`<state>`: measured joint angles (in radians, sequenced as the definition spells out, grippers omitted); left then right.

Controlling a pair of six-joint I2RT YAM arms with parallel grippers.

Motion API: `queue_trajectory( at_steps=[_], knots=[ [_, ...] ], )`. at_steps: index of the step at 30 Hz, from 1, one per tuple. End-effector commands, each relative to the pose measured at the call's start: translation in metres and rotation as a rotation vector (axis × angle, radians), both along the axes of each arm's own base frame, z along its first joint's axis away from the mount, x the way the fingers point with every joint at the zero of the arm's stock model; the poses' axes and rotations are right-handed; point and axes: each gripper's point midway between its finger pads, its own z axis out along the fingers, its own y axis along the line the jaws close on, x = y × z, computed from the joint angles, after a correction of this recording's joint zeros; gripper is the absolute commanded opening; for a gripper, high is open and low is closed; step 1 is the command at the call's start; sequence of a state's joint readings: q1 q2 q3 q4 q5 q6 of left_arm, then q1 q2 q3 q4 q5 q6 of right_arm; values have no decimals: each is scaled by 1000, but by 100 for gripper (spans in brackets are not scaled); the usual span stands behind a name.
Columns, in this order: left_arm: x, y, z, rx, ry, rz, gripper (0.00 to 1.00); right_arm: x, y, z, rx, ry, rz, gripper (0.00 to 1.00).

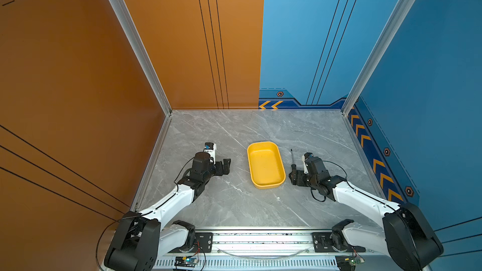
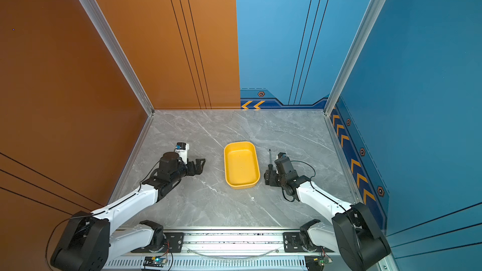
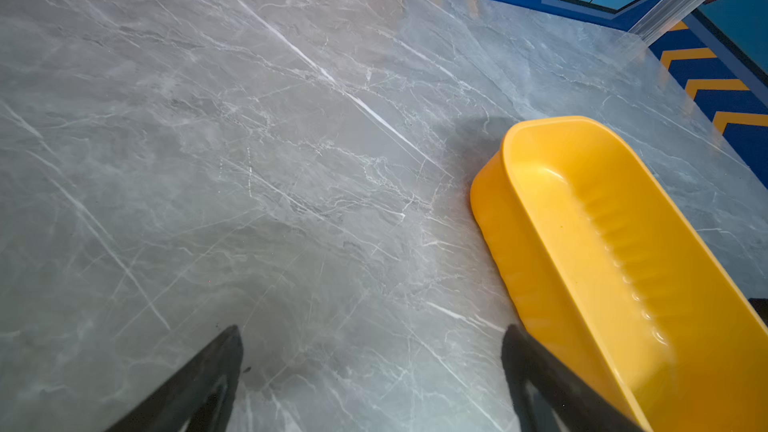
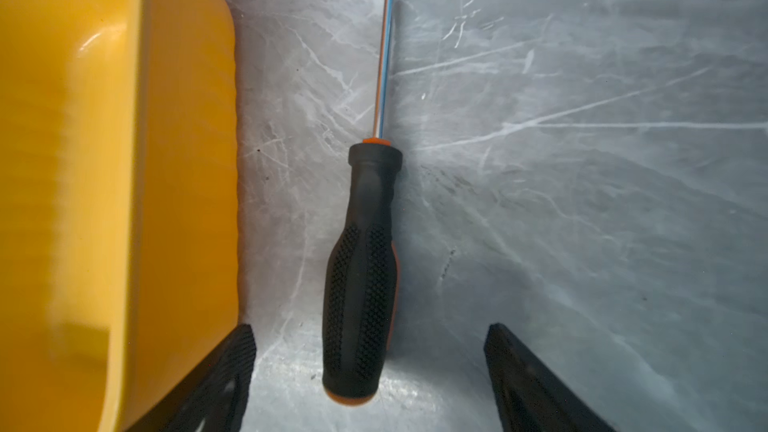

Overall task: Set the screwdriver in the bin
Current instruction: 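Move the right gripper over the black-orange screwdriver handle while the left arm advances, then lower the right gripper and close it on the screwdriver handle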

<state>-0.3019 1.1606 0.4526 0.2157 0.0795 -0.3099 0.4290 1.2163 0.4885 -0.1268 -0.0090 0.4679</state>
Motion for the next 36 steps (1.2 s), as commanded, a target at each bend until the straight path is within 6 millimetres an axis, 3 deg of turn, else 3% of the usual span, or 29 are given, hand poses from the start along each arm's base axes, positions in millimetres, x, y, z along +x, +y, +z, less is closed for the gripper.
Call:
queue_trajectory(
  at_steps=[1, 25, 32, 36],
  knots=[
    [1, -9, 2, -27, 23, -28, 98, 12, -6, 5, -53, -33, -45, 78],
    [4, -16, -8, -28, 62, -55, 98, 29, 5, -6, -119, -5, -28, 61],
    [3, -17, -8, -28, 66, -59, 98, 29, 6, -11, -135, 12, -24, 51],
    [3, -17, -9, -29, 70, -60, 98, 30, 6, -12, -140, 16, -24, 40]
  ],
)
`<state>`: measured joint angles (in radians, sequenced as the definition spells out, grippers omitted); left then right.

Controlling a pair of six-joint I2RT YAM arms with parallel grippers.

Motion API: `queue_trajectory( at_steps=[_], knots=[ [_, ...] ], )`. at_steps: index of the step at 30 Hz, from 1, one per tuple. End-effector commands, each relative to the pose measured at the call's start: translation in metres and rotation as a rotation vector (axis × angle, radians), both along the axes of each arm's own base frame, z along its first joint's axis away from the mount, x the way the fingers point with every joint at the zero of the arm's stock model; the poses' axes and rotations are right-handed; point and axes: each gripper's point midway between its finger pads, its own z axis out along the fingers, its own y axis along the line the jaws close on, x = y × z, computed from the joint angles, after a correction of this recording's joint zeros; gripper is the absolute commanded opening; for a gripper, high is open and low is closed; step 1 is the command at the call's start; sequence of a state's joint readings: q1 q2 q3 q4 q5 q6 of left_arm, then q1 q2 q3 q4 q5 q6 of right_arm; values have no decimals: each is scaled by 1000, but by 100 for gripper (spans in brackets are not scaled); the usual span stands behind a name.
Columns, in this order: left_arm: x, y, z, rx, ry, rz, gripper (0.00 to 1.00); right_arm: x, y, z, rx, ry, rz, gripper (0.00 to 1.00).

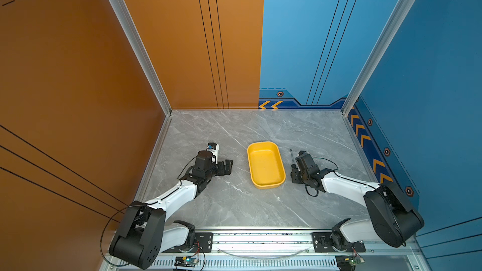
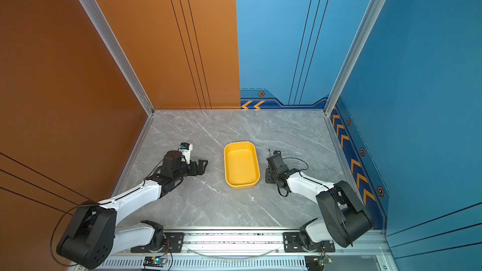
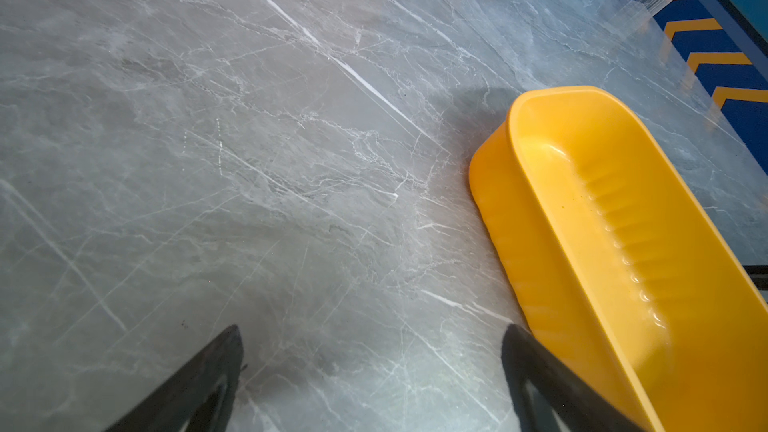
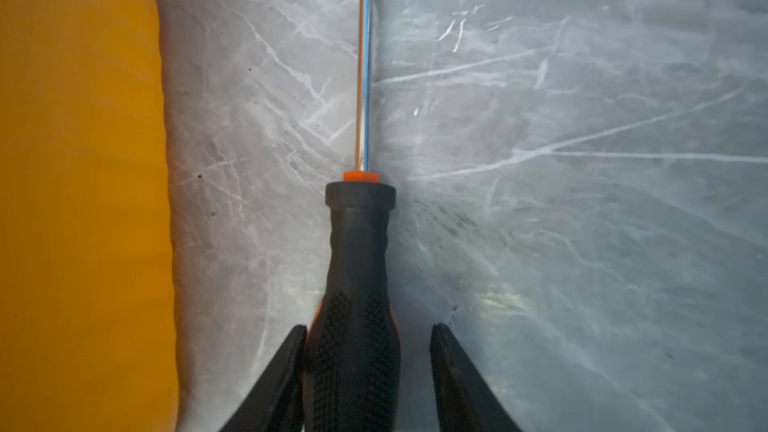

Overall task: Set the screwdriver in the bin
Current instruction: 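Lower the right gripper and close it on the screwdriver handle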

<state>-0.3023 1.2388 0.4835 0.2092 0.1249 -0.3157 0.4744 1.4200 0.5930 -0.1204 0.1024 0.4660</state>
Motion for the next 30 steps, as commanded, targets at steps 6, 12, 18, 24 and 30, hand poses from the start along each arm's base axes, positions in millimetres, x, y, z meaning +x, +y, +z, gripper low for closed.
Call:
queue_trajectory(
  at_steps=[6, 12, 18, 24, 30],
  knots=[
    [-1, -7, 2, -13, 13, -26, 98, 6, 2, 2, -33, 9, 5, 27],
    [-3, -7, 2, -10, 13, -28, 98, 5, 2, 1, -28, 21, -4, 20],
    [-3, -6, 4, -5, 11, -30, 98, 5, 4, 14, 1, 15, -16, 14],
    [-4, -8, 5, -13, 12, -37, 98, 6, -2, 44, 13, -29, -50, 11],
    [-5, -9, 5, -19, 13, -42, 98, 5, -9, 81, 53, -99, -73, 10]
  ],
)
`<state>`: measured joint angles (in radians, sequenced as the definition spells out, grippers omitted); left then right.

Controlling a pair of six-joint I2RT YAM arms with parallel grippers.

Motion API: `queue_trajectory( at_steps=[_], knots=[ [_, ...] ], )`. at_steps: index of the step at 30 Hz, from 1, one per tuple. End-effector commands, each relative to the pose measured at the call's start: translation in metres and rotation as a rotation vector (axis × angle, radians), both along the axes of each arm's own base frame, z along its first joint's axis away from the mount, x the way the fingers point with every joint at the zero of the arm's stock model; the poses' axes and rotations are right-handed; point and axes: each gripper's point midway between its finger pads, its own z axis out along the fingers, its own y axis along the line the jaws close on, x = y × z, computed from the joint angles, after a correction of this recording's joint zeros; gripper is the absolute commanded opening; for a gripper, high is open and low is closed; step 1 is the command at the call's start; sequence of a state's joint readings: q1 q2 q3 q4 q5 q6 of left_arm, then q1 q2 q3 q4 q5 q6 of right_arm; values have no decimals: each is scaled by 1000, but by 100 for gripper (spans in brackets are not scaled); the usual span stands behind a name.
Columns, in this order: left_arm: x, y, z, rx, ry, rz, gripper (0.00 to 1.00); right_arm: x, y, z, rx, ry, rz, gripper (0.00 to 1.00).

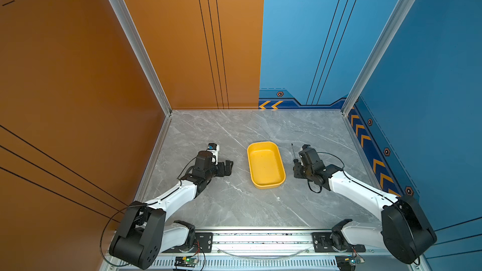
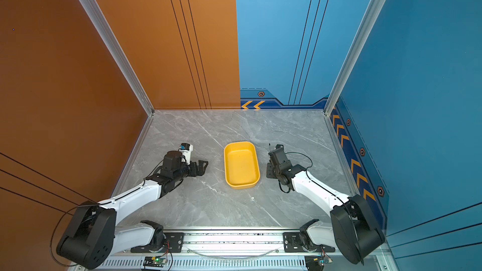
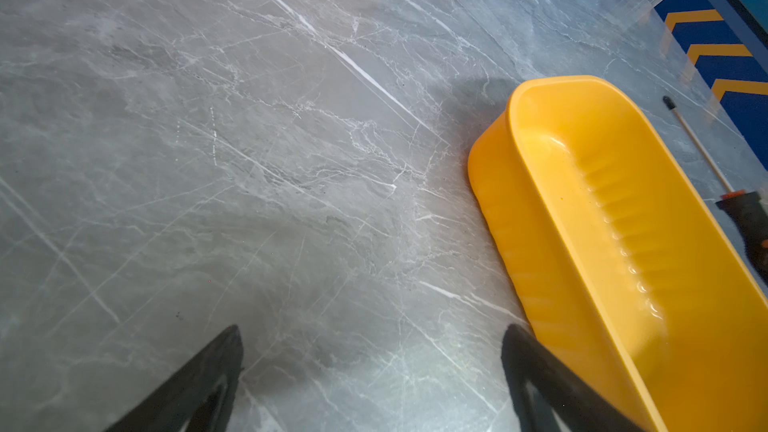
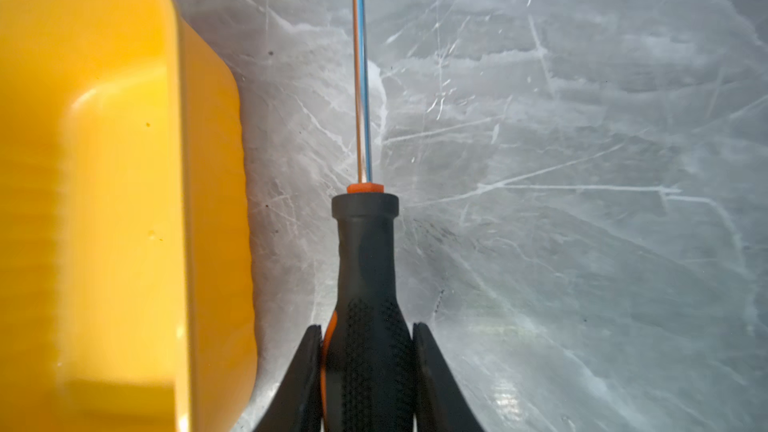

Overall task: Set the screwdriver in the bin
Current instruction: 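Lower the right gripper and close it on the screwdriver handle, then lift the screwdriver with the right gripper and carry it over the yellow tray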

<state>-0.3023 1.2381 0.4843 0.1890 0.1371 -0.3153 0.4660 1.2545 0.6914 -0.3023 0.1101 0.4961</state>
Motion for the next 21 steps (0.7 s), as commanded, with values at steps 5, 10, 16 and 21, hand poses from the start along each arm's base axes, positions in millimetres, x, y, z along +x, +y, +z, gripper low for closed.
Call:
queue_trajectory(
  at_steps=[5, 10, 16, 21],
  knots=[
    [-2, -9, 7, -23, 0, -35, 98, -2, -6, 48, 55, -88, -41, 10],
    [-2, -11, 8, -29, 1, -41, 98, -4, 0, 77, 112, -175, -17, 10],
    [-3, -12, 7, -33, 5, -47, 98, -7, 10, 101, 194, -273, 7, 10],
    [-3, -12, 7, -35, 6, -49, 98, -8, 27, 109, 290, -305, 28, 10]
  ],
)
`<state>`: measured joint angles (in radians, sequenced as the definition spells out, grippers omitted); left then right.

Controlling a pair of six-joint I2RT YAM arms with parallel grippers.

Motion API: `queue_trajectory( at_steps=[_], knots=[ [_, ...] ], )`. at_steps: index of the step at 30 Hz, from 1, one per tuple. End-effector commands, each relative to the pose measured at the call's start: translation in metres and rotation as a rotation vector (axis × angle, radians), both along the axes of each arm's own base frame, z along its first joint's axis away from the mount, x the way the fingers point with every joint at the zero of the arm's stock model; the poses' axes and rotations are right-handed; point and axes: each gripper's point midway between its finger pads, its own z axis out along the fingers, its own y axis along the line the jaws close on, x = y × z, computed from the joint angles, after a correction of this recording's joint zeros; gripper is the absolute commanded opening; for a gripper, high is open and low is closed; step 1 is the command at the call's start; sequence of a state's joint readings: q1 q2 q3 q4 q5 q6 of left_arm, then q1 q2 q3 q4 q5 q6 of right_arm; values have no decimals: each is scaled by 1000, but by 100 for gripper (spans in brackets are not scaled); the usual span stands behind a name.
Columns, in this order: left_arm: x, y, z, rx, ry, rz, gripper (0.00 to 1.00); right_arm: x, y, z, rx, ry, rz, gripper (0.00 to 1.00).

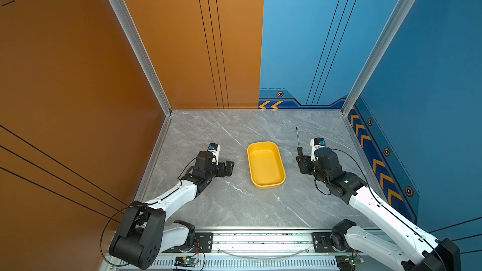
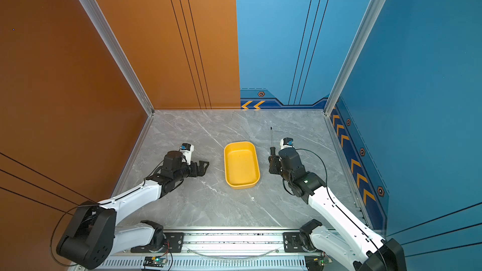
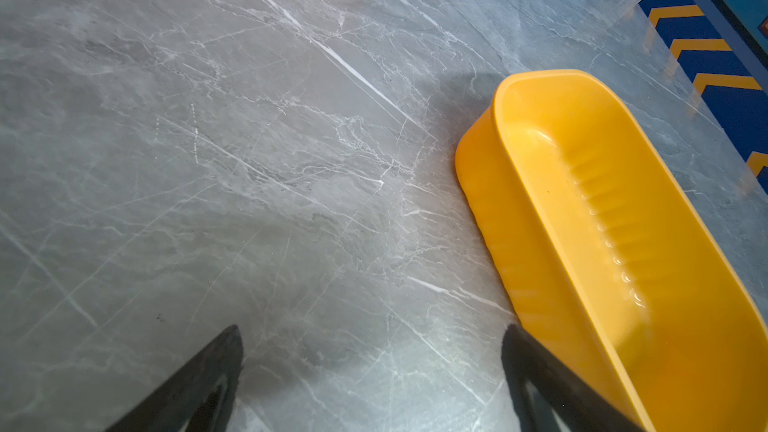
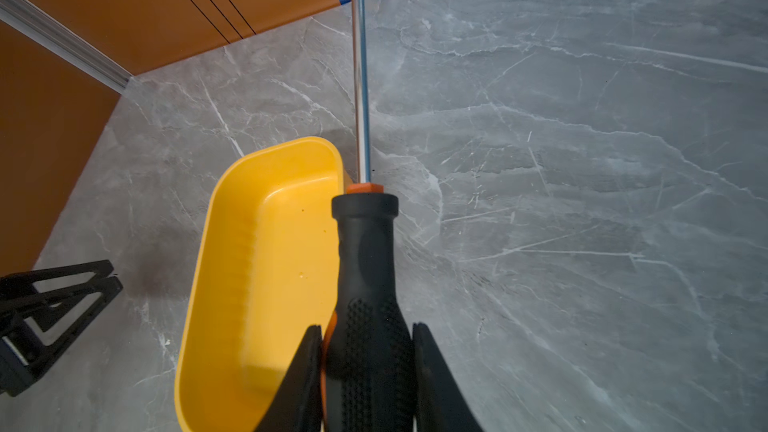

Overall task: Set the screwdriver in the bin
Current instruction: 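Lift the screwdriver with the right gripper and carry it over the yellow tray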

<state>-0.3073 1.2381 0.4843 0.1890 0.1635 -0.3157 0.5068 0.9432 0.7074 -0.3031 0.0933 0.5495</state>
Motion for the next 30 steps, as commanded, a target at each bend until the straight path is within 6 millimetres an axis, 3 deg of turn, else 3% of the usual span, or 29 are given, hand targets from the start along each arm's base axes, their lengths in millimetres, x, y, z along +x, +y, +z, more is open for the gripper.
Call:
queue_trajectory(
  at_steps=[1, 13, 20, 30],
  knots=[
    [-1, -7, 6, -20, 2, -25, 98, 2, 20, 11, 101, -39, 30, 10],
    [-3, -7, 6, -20, 0, -28, 98, -6, 76, 3, 159, -27, 68, 7],
    [-3, -8, 4, -18, 8, -32, 98, -15, 89, -17, 140, 17, 52, 7],
    [-2, -9, 0, -15, 22, -35, 98, -18, 104, -30, 110, 80, 60, 8]
  ],
)
